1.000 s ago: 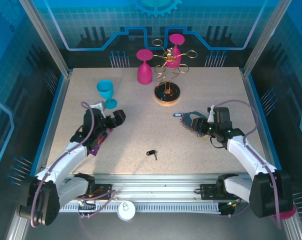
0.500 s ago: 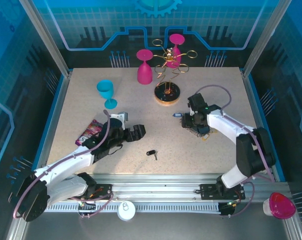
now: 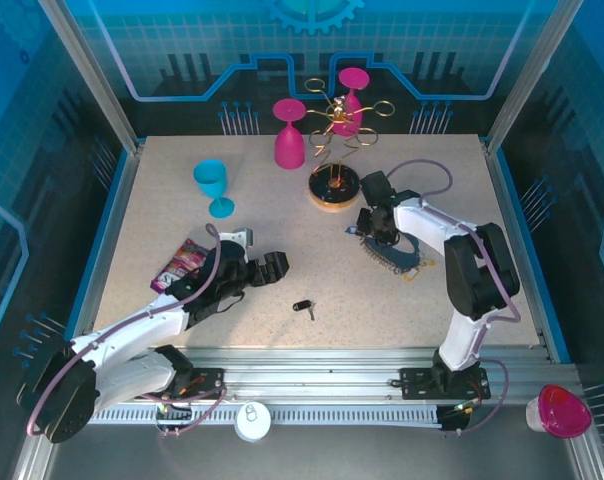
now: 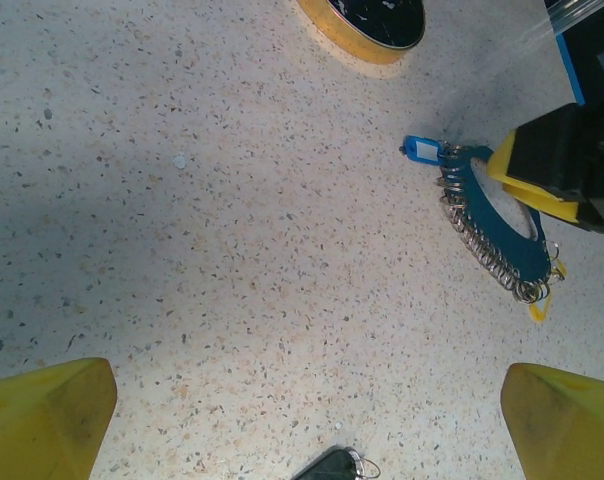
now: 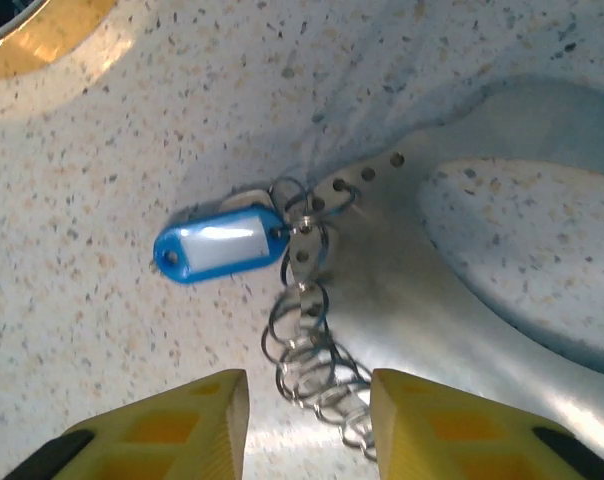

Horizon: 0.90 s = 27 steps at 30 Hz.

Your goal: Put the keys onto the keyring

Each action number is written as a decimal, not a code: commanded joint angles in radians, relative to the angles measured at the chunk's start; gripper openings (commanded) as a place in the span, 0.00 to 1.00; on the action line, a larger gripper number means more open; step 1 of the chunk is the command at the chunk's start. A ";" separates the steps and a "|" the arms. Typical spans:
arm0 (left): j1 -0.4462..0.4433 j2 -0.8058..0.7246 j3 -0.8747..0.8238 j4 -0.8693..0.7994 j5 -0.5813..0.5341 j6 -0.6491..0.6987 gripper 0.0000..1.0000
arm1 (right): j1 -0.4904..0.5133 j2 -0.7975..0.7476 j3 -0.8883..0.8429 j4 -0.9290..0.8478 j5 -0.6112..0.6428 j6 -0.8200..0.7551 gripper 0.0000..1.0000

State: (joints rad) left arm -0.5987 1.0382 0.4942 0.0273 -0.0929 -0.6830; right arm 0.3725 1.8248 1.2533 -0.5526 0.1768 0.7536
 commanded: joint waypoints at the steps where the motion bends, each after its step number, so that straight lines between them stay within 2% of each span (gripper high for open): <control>1: -0.008 -0.025 -0.017 0.024 -0.011 -0.020 0.99 | 0.012 0.044 0.045 -0.018 0.038 0.072 0.35; 14: -0.008 -0.046 -0.039 0.036 -0.017 -0.024 0.99 | 0.013 0.153 0.129 -0.036 0.059 0.086 0.26; 21: -0.008 -0.056 -0.043 0.029 -0.020 -0.024 0.99 | 0.012 0.172 0.149 -0.047 0.067 0.089 0.18; 27: -0.007 -0.066 -0.045 0.024 -0.020 -0.023 0.99 | 0.012 0.174 0.150 -0.053 0.069 0.092 0.16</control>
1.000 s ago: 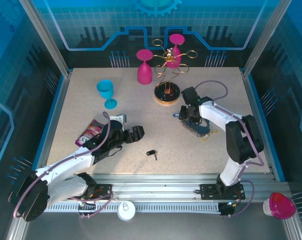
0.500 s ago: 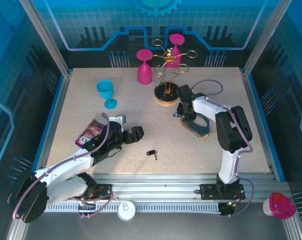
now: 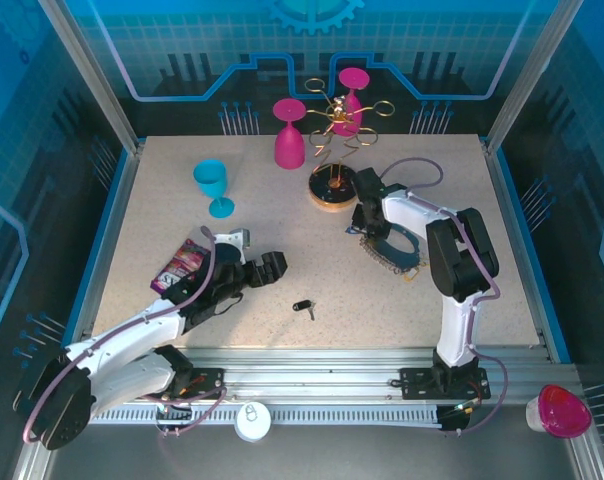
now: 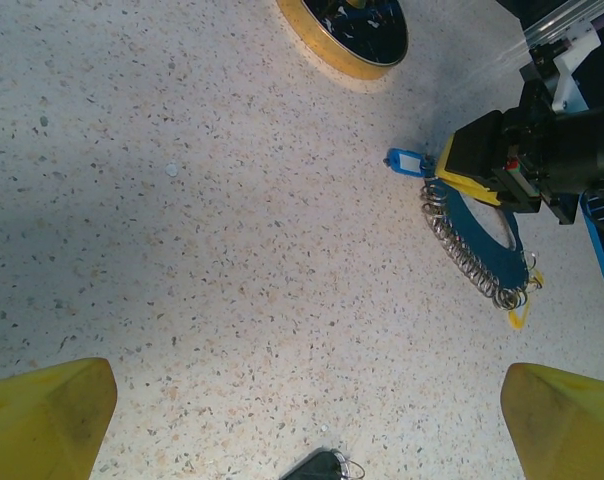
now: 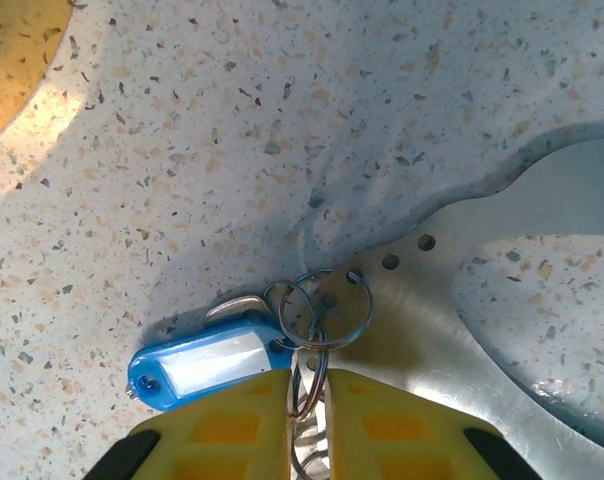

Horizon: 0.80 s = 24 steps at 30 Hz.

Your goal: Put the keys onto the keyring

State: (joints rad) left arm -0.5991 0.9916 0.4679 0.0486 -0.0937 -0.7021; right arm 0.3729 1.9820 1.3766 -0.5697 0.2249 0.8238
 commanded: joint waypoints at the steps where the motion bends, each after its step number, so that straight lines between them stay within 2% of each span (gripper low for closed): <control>1: -0.008 -0.020 -0.020 0.001 -0.020 -0.004 0.99 | 0.011 0.017 0.027 -0.036 0.021 0.023 0.16; 7: -0.007 -0.033 -0.019 -0.010 -0.026 -0.003 0.99 | 0.009 0.021 0.030 -0.038 0.013 0.020 0.14; 15: -0.007 -0.067 -0.015 -0.043 -0.038 0.003 0.99 | 0.004 -0.014 0.007 -0.029 -0.017 0.009 0.00; 17: -0.008 -0.078 -0.013 -0.054 -0.043 0.005 0.99 | 0.004 -0.047 -0.015 -0.017 -0.038 -0.008 0.00; 24: -0.008 -0.124 -0.006 -0.086 -0.067 0.022 0.99 | 0.056 -0.223 -0.146 0.000 -0.129 -0.239 0.00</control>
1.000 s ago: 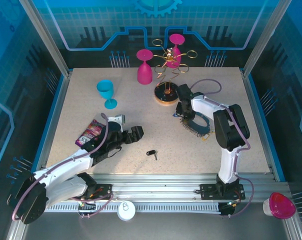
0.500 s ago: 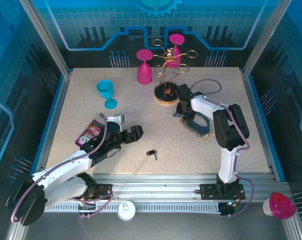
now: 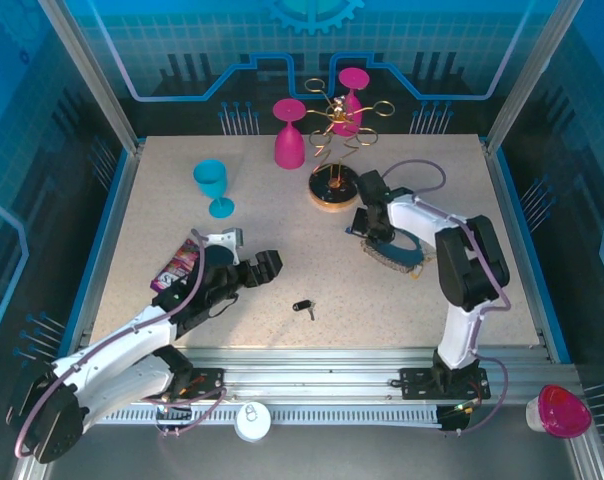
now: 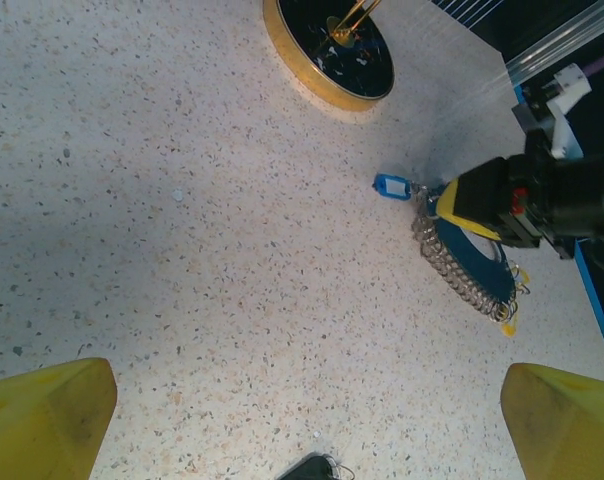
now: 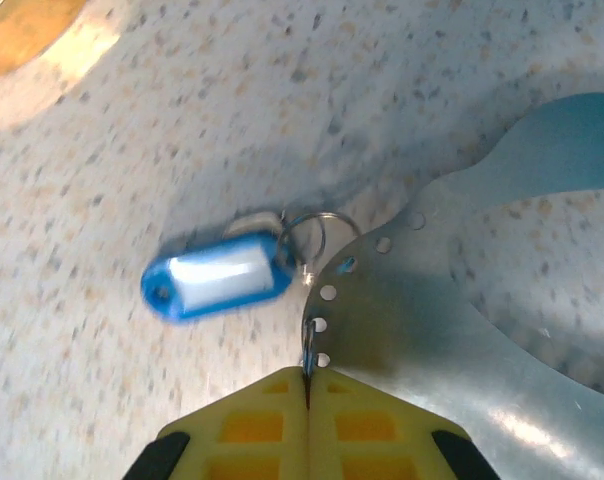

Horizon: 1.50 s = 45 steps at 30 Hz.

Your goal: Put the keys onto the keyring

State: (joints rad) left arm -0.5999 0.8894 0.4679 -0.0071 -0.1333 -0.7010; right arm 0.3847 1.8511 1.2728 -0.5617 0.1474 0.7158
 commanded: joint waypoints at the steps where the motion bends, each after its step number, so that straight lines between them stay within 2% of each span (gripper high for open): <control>1: -0.007 -0.023 -0.006 -0.030 -0.029 0.021 0.99 | 0.057 -0.111 -0.063 -0.020 -0.047 -0.162 0.00; 6: -0.007 -0.009 0.006 -0.022 -0.030 0.032 0.99 | 0.131 -0.200 -0.166 -0.072 -0.018 -0.288 0.00; 17: -0.009 0.029 0.034 -0.010 -0.014 0.029 0.99 | 0.323 -0.253 -0.307 -0.099 -0.030 -0.360 0.00; 23: -0.015 0.046 0.041 -0.002 -0.011 0.026 0.99 | 0.338 -0.241 -0.323 -0.084 -0.025 -0.362 0.00; 32: -0.020 0.016 0.016 -0.015 -0.026 0.021 0.99 | 0.344 -0.211 -0.308 -0.089 -0.013 -0.361 0.18; 40: -0.021 -0.007 0.002 -0.024 -0.034 0.021 0.99 | 0.349 -0.186 -0.286 -0.104 0.010 -0.356 0.18; 45: -0.021 -0.020 -0.003 -0.032 -0.038 0.021 0.99 | 0.356 -0.174 -0.272 -0.114 0.042 -0.354 0.14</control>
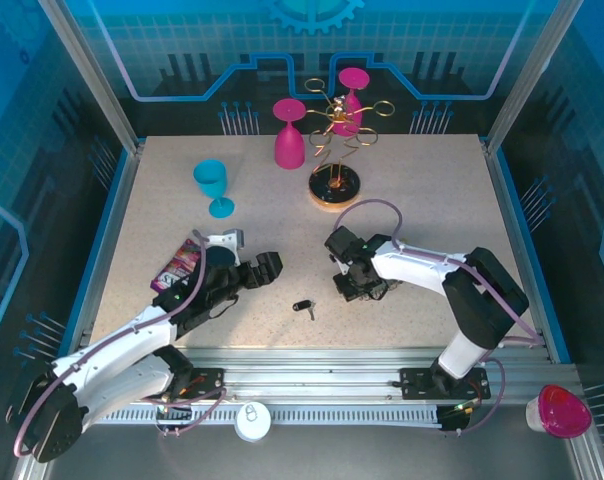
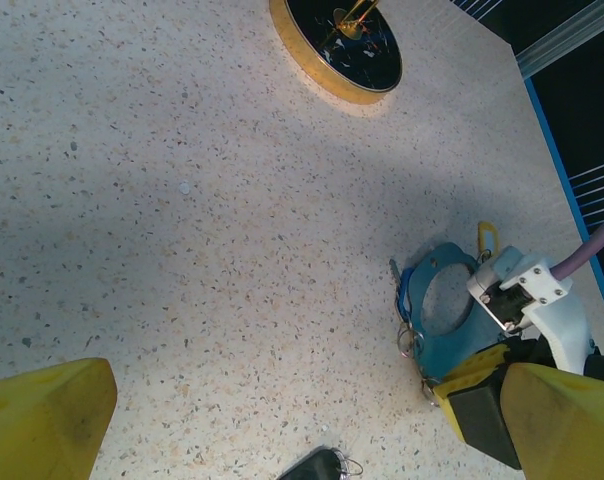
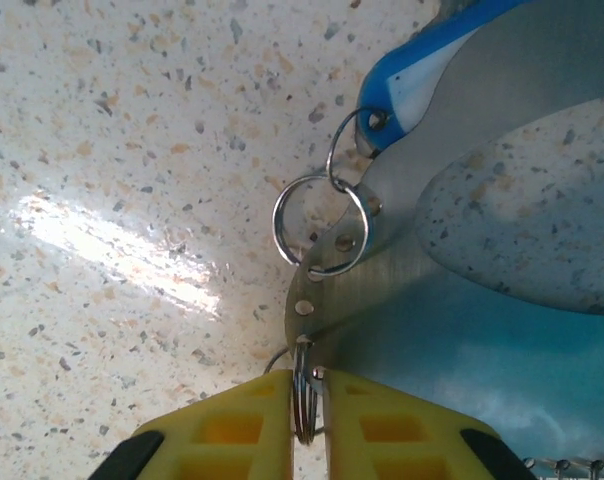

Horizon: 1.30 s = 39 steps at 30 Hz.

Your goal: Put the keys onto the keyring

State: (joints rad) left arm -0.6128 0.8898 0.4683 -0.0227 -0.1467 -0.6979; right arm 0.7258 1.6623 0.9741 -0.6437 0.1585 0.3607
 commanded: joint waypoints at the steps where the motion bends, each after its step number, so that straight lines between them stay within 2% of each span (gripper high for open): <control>1: -0.007 -0.024 -0.004 -0.017 -0.025 0.017 0.99 | 0.016 0.016 0.028 -0.033 0.035 0.001 0.13; 13: -0.007 -0.050 -0.005 -0.029 -0.030 0.045 0.99 | 0.046 -0.044 0.058 -0.089 0.099 0.004 0.00; 16: -0.008 -0.079 0.030 -0.064 -0.062 0.191 0.99 | 0.088 -0.134 0.087 -0.137 0.171 -0.010 0.00; 19: -0.007 -0.114 0.066 -0.077 -0.130 0.337 0.99 | 0.096 -0.220 0.113 -0.160 0.201 -0.053 0.00; 21: -0.007 -0.121 0.091 -0.056 -0.126 0.419 0.99 | 0.095 -0.270 0.117 -0.148 0.202 -0.094 0.00; 26: -0.006 -0.103 0.157 0.016 -0.001 0.603 0.98 | 0.080 -0.350 0.108 -0.079 0.134 -0.227 0.00; 29: -0.007 -0.090 0.171 0.061 0.074 0.730 0.94 | 0.068 -0.397 0.102 -0.029 0.039 -0.319 0.00; 33: -0.007 -0.070 0.190 0.040 0.238 0.913 0.86 | 0.057 -0.463 0.067 0.051 -0.085 -0.401 0.00; 39: -0.007 -0.028 0.216 -0.005 0.458 1.075 0.69 | 0.057 -0.600 -0.062 0.213 -0.197 -0.485 0.00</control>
State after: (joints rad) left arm -0.6128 0.8513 0.6487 -0.0074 0.1383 0.2306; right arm 0.7906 1.1202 0.9596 -0.5468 0.0605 -0.0441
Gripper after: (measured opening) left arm 0.706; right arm 0.058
